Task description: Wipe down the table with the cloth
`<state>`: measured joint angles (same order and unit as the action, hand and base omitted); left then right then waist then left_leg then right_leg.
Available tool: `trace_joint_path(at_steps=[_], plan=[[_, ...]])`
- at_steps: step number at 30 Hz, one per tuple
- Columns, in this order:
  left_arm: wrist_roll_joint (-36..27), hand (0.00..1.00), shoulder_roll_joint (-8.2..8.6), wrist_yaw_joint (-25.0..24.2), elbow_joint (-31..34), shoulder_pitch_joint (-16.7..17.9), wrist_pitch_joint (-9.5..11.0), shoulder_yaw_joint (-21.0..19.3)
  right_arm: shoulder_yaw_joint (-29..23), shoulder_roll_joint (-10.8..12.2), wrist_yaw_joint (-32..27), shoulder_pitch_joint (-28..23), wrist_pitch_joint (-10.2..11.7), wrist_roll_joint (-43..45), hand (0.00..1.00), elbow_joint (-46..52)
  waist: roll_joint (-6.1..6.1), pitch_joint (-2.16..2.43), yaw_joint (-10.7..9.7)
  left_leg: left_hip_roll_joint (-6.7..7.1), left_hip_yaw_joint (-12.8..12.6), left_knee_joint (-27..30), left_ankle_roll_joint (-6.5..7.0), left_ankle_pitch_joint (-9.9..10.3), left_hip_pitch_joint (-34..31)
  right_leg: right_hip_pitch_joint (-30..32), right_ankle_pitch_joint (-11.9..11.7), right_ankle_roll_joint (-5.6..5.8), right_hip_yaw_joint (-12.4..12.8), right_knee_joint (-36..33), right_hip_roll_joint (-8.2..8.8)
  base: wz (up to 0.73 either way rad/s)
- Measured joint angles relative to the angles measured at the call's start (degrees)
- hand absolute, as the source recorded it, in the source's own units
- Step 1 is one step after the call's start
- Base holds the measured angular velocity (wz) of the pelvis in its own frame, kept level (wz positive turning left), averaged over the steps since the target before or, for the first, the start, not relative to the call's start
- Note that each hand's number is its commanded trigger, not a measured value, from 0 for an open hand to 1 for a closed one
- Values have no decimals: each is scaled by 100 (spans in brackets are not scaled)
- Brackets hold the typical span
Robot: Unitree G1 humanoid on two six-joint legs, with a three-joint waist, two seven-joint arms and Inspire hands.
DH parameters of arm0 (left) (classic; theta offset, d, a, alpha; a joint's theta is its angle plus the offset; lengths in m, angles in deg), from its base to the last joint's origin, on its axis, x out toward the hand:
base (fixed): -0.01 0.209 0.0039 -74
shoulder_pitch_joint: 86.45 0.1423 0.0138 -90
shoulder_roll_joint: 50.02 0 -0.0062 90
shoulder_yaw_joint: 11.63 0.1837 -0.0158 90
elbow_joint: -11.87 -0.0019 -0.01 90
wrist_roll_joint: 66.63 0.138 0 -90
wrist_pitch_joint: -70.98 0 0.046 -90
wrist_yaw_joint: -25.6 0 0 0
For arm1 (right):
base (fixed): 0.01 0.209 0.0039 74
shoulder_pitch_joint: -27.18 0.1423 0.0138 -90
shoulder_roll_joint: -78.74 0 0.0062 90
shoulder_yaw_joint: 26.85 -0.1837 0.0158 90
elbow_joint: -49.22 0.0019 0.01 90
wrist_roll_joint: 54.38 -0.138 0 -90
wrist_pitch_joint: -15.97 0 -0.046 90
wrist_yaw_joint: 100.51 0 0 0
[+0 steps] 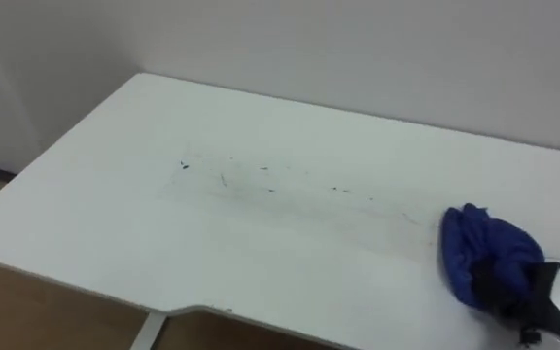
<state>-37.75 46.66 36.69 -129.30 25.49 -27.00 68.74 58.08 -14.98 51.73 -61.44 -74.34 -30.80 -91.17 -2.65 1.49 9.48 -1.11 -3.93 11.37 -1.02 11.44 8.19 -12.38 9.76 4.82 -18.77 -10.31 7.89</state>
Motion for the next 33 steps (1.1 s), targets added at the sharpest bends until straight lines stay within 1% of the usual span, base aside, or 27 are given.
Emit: trace_joint_path(at_steps=[1,2,3,4,5,6,7,8,10,11,13,14,15,16,17,18,19,20,21,23,25,27,29,30,31,32,33], plan=[[-49,0,32,-2,-81,-60,-80,44,238,101,179,292,-300,15,100,31,13,-14,146,-27,17,0,-10,-5,-34,115,-27,-51,53,-61,-52,-72],[-106,0,67,-4,-149,-15,-121,43,478,144,396,624,-525,125,100,95,23,-30,265,-31,120,7,-20,-12,-110,249,-76,-127,63,-69,-111,-73],[-121,0,78,-11,-179,-23,-144,43,648,215,521,789,-642,130,100,186,34,-35,368,-33,187,6,-25,-21,-155,336,-101,-167,73,-74,-150,-60],[-119,0,87,-19,-180,-20,-183,43,1040,272,762,1131,-735,189,100,272,22,-104,523,-38,316,6,-31,-36,-196,421,-113,-213,127,-72,-217,-16],[-121,0,73,-46,-188,-15,-230,39,1326,367,1020,1460,-743,297,100,336,-42,-149,575,-38,467,-2,-60,-86,-286,468,-80,-246,43,-69,-240,11],[-119,0,66,-56,-185,-16,-259,39,1433,405,1127,1581,-740,410,100,404,-67,-167,629,-36,534,-10,-74,-110,-333,490,-69,-262,-20,-68,-242,50],[-117,0,64,-70,-178,-3,-310,45,1595,433,1298,1825,-711,629,100,440,-93,-211,783,-31,663,-11,-65,-149,-384,537,-47,-285,-47,-44,-270,56],[-113,0,45,-78,-159,71,-364,91,1653,440,1437,2026,-703,654,100,420,-106,-210,933,-25,760,-10,-72,-153,-394,510,-14,-288,-141,-35,-273,53],[-57,0,13,-118,-119,271,-458,165,1696,445,1542,2216,-678,728,100,369,-103,-213,1123,-1,918,0,-78,-159,-393,402,16,-275,-312,10,-268,57],[-72,0,-20,-138,-137,449,-489,181,1729,445,1548,2221,-598,706,100,295,-125,-209,1130,32,1042,-27,-77,-161,-373,299,44,-241,-460,74,-251,62],[-71,0,-41,-185,-138,630,-586,180,1726,400,1539,2060,-489,636,100,138,-138,-209,1118,95,1188,-48,-73,-163,-366,218,90,-190,-570,79,-206,61],[-73,0,-40,-194,-130,681,-585,179,1586,364,1424,1730,-330,512,100,67,-142,-205,1059,113,1185,-48,-60,-169,-372,161,94,-182,-619,74,-187,58],[-75,0,-40,-195,-130,701,-585,177,1487,369,1328,1564,-169,475,100,112,-111,-210,974,124,1182,-48,-56,-171,-367,126,95,-182,-625,75,-178,59],[-94,0,-38,-195,-127,714,-566,164,1356,394,1134,1320,114,465,100,121,-98,-201,751,166,1163,-44,-25,-190,-341,48,112,-153,-601,65,-141,52],[-94,0,-37,-195,-99,694,-495,147,1203,405,897,1047,363,511,100,159,-89,-192,571,202,1034,-55,-11,-198,-288,-19,155,-84,-518,69,-89,43],[-96,0,-40,-194,-63,686,-454,138,1143,405,765,918,478,547,100,162,-83,-189,469,215,1002,-55,-9,-198,-256,-62,157,-81,-467,78,-76,21],[-112,0,-42,-194,25,648,-375,92,993,394,467,630,687,564,100,179,-100,-171,283,246,848,-54,1,-203,-229,-100,179,-45,-432,72,-29,-6],[-109,0,-40,-194,47,584,-280,19,768,363,172,331,820,574,100,231,-86,-155,169,262,654,-56,34,-191,-198,-108,196,-17,-358,70,1,-20],[-100,0,-39,-194,63,531,-224,-37,645,349,37,184,864,573,100,256,-79,-143,133,260,590,-59,68,-170,-175,-107,198,-14,-308,74,7,-38],[12,0,-56,-131,203,433,-29,-385,117,333,-340,-377,1008,543,100,266,-80,-17,-186,266,460,-79,148,-104,-124,-110,197,-3,-169,69,16,-36],[9,0,-41,-19,337,431,45,-538,-228,257,-473,-769,1033,448,100,306,-60,24,-293,252,297,-145,171,-58,-36,-130,187,13,-126,66,29,-46],[10,0,-39,3,403,425,81,-588,-392,118,-496,-1036,1035,220,100,304,-32,41,-313,217,135,-113,177,6,30,-139,168,44,-125,64,32,-54],[-3,0,-26,7,395,374,66,-583,-524,-23,-440,-1234,990,-89,100,312,-36,38,-419,180,50,-51,164,43,34,-121,136,37,-109,42,27,-29],[-10,0,-9,9,382,341,38,-567,-524,-37,-422,-1173,918,-137,100,318,-33,39,-425,169,4,-43,159,45,39,-109,120,26,-77,38,18,-30],[-98,0,2,63,330,317,-18,-432,-484,-37,-337,-1039,736,-175,100,320,-16,43,-419,131,-76,-18,159,45,51,-84,79,2,-10,31,-11,-40],[-181,0,8,108,268,254,-60,-246,-339,30,-267,-817,463,-186,100,334,-6,32,-366,81,-187,15,151,49,46,3,64,-20,8,-64,-20,-49],[-200,0,16,133,232,211,-70,-139,-267,41,-213,-670,311,-191,100,326,-4,27,-295,51,-263,23,125,63,48,71,58,-32,7,-137,-21,-68]])
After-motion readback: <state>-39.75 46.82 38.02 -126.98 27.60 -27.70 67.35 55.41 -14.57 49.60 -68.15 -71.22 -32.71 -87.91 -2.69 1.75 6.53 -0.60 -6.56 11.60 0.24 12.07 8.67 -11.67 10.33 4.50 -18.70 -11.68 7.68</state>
